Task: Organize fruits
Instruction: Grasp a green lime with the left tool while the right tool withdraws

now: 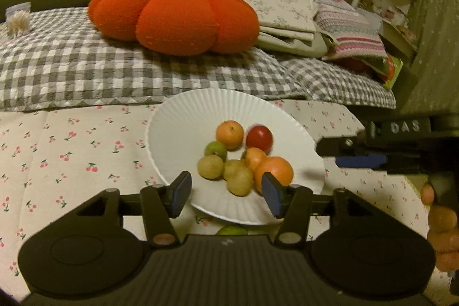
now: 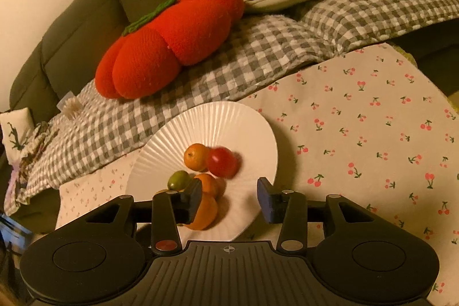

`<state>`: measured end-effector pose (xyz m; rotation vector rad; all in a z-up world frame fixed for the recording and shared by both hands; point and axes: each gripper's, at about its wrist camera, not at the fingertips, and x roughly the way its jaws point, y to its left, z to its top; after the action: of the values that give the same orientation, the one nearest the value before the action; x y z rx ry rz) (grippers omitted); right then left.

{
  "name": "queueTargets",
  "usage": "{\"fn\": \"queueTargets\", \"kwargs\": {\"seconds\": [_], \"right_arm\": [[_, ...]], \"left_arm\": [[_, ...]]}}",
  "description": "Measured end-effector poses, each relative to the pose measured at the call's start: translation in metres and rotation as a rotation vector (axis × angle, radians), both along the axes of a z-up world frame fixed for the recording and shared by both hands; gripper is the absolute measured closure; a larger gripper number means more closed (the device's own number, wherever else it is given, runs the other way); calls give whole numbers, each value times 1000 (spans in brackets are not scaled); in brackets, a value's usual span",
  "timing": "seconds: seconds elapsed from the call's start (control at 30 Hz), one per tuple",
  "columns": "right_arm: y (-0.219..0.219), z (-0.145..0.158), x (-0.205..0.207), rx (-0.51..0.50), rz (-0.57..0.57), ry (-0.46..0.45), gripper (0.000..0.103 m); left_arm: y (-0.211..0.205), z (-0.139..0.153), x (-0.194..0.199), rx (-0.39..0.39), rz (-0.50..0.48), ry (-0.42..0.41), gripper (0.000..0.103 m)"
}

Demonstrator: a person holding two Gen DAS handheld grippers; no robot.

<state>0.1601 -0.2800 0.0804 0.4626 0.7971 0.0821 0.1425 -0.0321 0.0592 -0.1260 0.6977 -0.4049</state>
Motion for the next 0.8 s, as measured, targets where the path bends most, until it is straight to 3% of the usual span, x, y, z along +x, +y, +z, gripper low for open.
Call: {"fn": "queueTargets", "kwargs": {"seconds": [0.43, 0.8], "right_arm": [[-3, 6, -14, 9, 6, 10, 61], [7, 5, -31, -25, 20, 58, 53]], "left_arm": [[13, -3, -14, -7, 57, 49, 51], [-6, -19, -28, 77, -26, 55, 52]]}}
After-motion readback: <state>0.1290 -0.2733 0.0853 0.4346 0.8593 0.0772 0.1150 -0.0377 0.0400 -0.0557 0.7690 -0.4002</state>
